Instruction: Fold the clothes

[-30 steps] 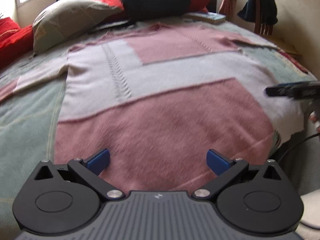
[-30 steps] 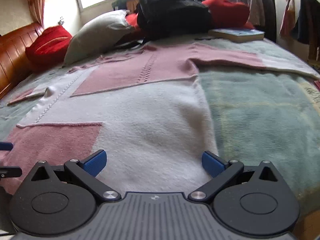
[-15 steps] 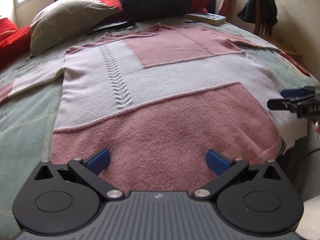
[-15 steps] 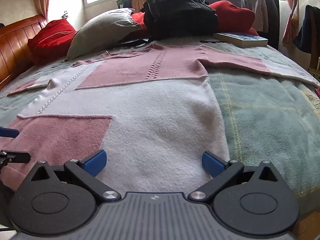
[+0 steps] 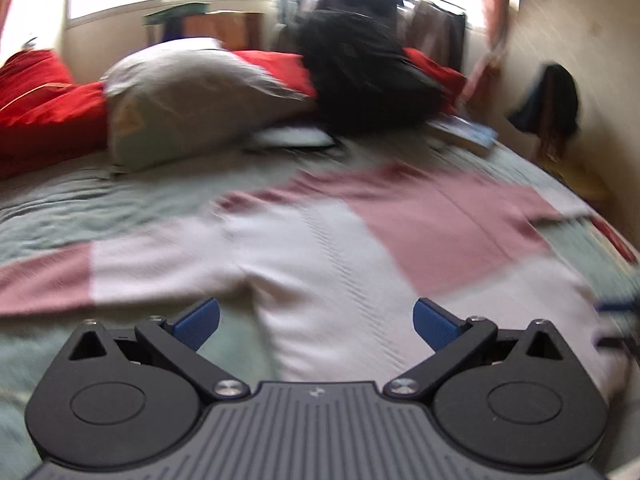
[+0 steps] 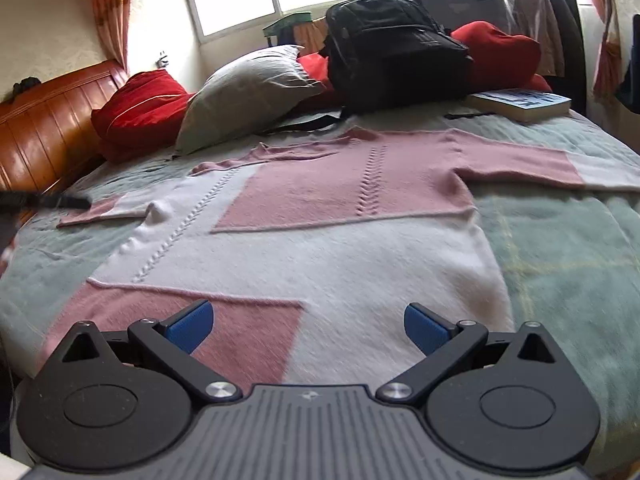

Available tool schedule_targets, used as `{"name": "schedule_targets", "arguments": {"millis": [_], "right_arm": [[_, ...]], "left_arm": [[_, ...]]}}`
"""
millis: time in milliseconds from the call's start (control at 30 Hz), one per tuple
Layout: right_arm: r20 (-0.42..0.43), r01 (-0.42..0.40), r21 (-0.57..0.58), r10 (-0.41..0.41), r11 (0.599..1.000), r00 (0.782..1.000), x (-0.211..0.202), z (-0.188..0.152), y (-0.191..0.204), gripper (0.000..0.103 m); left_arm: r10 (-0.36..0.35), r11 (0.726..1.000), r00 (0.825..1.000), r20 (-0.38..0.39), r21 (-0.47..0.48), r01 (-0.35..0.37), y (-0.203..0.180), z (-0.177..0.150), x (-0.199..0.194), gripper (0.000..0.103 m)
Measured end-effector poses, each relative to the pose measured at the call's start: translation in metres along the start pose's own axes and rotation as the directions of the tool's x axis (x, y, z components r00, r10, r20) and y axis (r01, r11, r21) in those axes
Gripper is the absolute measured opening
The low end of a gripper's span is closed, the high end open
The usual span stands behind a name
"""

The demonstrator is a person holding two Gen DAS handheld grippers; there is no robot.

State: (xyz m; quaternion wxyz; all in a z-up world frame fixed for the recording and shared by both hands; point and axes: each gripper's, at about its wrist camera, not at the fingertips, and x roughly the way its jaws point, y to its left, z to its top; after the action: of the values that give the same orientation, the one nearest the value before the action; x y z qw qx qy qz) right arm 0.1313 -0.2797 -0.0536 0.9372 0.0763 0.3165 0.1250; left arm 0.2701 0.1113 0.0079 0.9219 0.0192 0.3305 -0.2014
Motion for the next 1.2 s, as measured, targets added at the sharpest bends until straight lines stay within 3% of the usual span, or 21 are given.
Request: {"name": "schedule_targets", "arguments": {"millis": [133,233,333,500,567,733,900,1067,1200], "right_arm": [[-0.013,0.012,-0.021,-0.013,1.0,1.0,0.014,0.009,0.009,0.103],[-0.023,0.019,-0.028,-0.02,0.999,1.0,0.024,0.013,0.013,0.103],[-0.027,0.028,-0.028,-0.029,0.999,0.999,0.029,0.016,0.014,0.103],[-0.033,0.043,-0.028,-0.044,0.999,0.999,0.039,0.021,0.018,0.103],[-0.036,0.051,-0.027,-0.052,0.998,0.998,0.042,0.022,0.018,0.103],[-0.033,0.053,-0.004,-0.053,0.999,0.998,0.044,0.023,0.015,0.103],[-0.025,0.045,0.005,-0.045,0.999,0.999,0.044,0.024,0.019,0.103],[-0.023,0.063,-0.024,-0.064,0.998,0.998,0.041,0.023,0.023,0.103],[-0.024,0.07,-0.033,-0.071,0.997,0.997,0.041,0.023,0.022,0.103]], "left_arm": [[0.051,0.991,0.999,-0.005,-0.123,-0.052,0.067,0.026,0.035,0.102],[0.04,0.982,0.998,-0.041,-0.185,-0.047,0.096,0.032,0.07,0.102],[0.088,0.985,0.994,-0.066,-0.141,-0.096,0.098,0.027,0.105,0.102],[0.199,0.977,0.972,-0.123,-0.046,-0.206,0.1,-0.005,0.138,0.102],[0.183,0.982,0.981,-0.072,-0.034,-0.185,0.101,-0.019,0.129,0.102],[0.181,0.982,0.98,-0.08,-0.04,-0.185,0.102,-0.01,0.107,0.102],[0.047,0.998,0.999,-0.021,0.049,-0.046,0.061,0.002,0.108,0.102],[0.115,0.981,0.99,-0.087,0.166,-0.1,0.035,-0.013,0.138,0.103],[0.059,0.996,0.993,-0.098,0.076,-0.052,0.051,-0.019,0.119,0.102]]}}
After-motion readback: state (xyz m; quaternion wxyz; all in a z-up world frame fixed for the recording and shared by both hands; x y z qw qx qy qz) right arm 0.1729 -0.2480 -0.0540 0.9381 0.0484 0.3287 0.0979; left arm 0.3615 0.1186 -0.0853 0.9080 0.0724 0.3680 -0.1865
